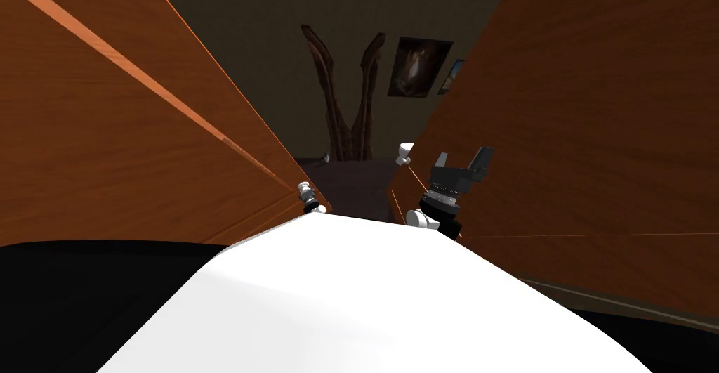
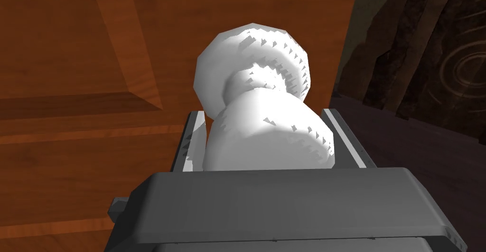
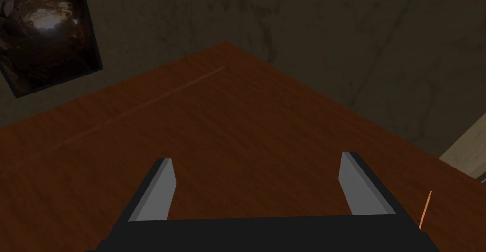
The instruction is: Push the door open
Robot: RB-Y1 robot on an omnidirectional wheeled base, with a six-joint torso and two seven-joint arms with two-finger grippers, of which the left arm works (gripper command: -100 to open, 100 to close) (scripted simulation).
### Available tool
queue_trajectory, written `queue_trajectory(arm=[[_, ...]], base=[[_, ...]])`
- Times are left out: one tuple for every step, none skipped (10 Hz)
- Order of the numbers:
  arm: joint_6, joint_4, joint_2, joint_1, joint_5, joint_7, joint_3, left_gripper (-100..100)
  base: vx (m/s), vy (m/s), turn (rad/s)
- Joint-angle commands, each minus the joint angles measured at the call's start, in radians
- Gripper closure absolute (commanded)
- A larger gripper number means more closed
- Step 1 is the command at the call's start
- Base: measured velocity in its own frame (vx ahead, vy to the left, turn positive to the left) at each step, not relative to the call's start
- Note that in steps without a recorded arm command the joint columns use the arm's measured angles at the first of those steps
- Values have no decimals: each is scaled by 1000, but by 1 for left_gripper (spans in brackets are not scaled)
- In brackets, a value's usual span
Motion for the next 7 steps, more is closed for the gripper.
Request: queue_trajectory(arm=[[-7,-20,-4,6,-8,-14,28,100],[-8,-24,-12,6,-15,-19,40,100],[-10,-27,-21,5,-23,-24,52,100],[-12,-31,-31,4,-30,-29,64,100],[-13,-33,-36,3,-33,-32,70,100],[-14,-36,-46,3,-40,-37,81,100],[-15,-38,-51,2,-44,-40,87,100]], base=[[229,99,193],[192,113,202],[217,107,164],[241,118,176],[196,106,152],[191,94,160],[163,99,110]])
